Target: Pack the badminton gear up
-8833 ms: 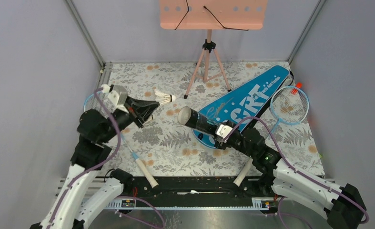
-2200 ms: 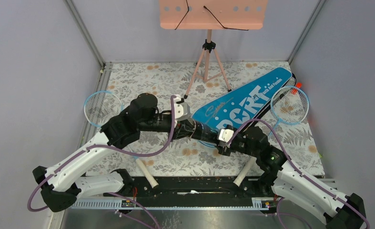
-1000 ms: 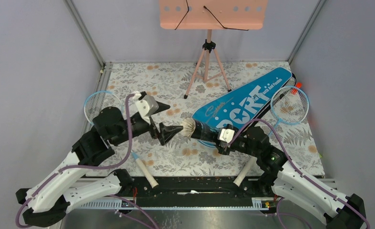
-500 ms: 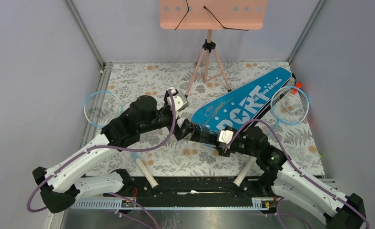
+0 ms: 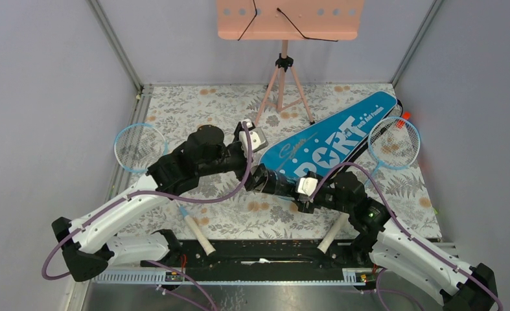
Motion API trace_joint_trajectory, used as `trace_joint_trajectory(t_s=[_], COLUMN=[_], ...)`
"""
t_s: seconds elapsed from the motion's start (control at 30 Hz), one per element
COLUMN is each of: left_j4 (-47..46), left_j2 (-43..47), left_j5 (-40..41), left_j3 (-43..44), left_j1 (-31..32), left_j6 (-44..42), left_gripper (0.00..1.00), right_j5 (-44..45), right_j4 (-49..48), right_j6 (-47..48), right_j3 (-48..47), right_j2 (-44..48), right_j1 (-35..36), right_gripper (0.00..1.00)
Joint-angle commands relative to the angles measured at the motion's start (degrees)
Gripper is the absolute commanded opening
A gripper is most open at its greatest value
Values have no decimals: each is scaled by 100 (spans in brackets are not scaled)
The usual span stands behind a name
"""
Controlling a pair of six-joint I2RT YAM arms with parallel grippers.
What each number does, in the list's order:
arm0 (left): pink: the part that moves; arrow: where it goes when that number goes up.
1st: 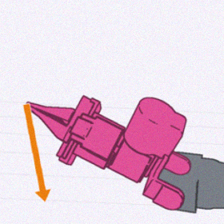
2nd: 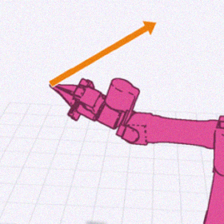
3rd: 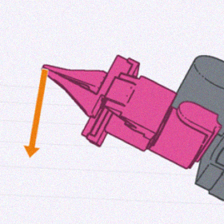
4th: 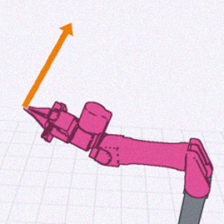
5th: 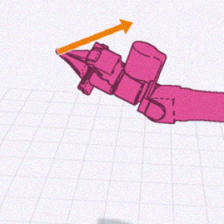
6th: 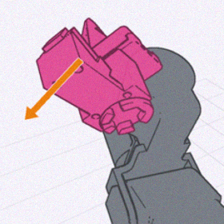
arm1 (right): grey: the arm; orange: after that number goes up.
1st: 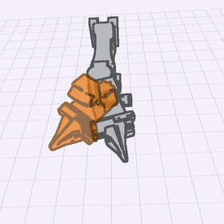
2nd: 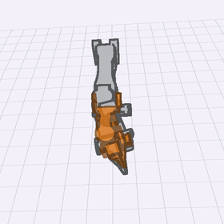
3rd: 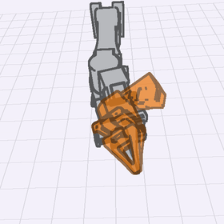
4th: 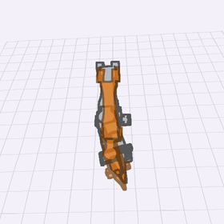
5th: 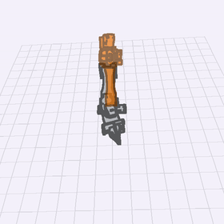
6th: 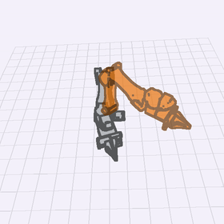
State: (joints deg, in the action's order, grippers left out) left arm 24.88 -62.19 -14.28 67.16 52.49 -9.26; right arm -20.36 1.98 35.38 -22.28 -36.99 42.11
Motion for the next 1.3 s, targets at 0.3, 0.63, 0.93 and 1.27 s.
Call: trace_joint_trajectory(t_s=[0.3, 0.63, 0.93, 1.27], left_j4=[-315, -154, -2510, -5233], left_j2=[940, 2371, 4070, 3423], left_j5=[987, 1379, 2822, 2233], left_j3=[-62, -105, -2174, -3914], left_j1=[139, 133, 132, 138], left_j6=[214, 243, 1612, 2851], left_gripper=[99, 99, 99, 99], right_j5=[269, 422, 1632, 494], right_j4=[-971, -1052, -1756, -3136], right_j6=[-263, -294, -2460, -5697], right_j3=[-145, -149, -751, -1064], right_j2=[268, 263, -53, -605], right_j1=[34, 33, 29, 43], right_gripper=[6, 5, 6, 12])
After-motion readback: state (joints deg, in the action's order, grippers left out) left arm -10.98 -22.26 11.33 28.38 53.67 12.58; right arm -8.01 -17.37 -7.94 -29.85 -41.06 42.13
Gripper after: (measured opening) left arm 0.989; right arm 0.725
